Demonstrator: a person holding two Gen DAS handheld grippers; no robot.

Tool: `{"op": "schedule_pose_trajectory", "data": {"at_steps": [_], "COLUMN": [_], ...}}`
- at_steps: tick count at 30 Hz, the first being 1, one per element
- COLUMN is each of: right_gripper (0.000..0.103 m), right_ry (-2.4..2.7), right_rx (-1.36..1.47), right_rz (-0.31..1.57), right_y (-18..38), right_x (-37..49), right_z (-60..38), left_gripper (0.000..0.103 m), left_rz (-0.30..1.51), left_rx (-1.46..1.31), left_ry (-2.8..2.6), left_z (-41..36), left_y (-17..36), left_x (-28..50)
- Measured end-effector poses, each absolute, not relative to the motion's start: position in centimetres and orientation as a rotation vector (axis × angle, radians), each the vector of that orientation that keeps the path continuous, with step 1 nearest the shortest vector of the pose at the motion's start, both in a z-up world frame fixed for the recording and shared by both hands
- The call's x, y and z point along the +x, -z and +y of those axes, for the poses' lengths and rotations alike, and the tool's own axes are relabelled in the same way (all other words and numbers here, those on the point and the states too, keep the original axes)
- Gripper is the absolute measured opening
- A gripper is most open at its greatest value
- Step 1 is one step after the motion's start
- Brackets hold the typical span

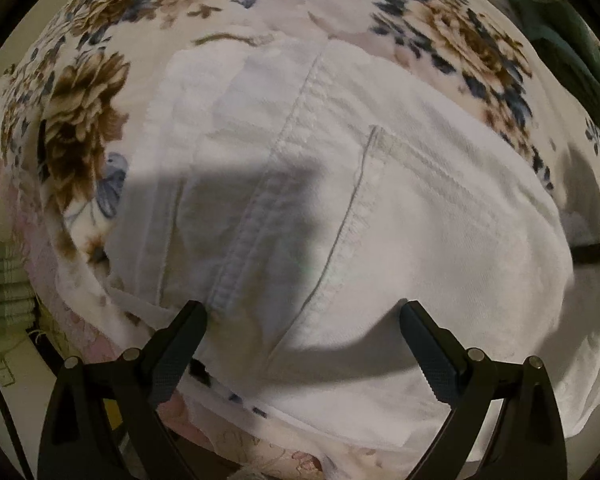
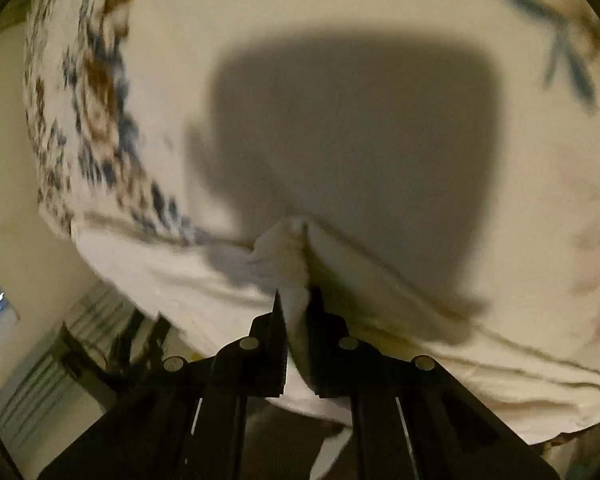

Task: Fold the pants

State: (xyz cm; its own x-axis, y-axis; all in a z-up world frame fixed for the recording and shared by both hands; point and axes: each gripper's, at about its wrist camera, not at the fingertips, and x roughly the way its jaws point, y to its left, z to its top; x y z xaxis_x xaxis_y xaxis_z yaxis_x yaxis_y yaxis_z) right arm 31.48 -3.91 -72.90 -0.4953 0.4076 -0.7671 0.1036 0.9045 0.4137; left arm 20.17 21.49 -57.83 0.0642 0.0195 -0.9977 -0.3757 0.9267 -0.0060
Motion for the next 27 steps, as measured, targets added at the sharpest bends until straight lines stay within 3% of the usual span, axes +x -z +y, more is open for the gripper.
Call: {"op": "schedule_pose_trajectory", "data": {"at_steps": [5, 9, 13, 18, 20, 23, 27], "right_gripper": [0.01, 0.068, 0.069, 0.068, 0.065, 0.055, 0.054], "right_ry": [-0.442, -0.386, -0.418, -0.311, -0.275, -0.225, -0.243], "right_rx": [0.408, 0.411, 0.616, 0.874, 0.824, 0.708, 0.727], "right_rz": [1.995, 1.796, 1.749, 1.908, 1.957, 2.143, 2.085], "right_y": [71.1, 65.5, 62.9, 70.1, 73.0, 75.8, 73.5], "right_x": [31.4, 29.0, 21.0, 11.6, 9.6, 6.0, 4.8], "right_z": [-6.5, -10.6, -12.8, -11.8, -10.4, -8.6, -10.2], "left_gripper": [0.099, 0.099, 0.099, 0.099, 0.099, 0.101, 0.101], "left_rz": [1.464, 1.444, 1.49, 1.488, 1.563, 1.573, 1.593], "left_rx": [-0.315, -0.334, -0.366, -0.352, -0.209, -0.249, -0.257], "left_ry": [-0.291, -0.308, -0.329, -0.313, -0.339, -0.328, -0.316], "left_z": [21.6, 20.7, 19.7, 17.3, 16.1, 16.8, 18.7], "left_y": [57.2, 55.6, 56.1, 58.4, 60.5, 61.4, 60.0], "left_x": [19.1, 16.8, 14.1, 13.0, 12.7, 10.7, 8.3]}}
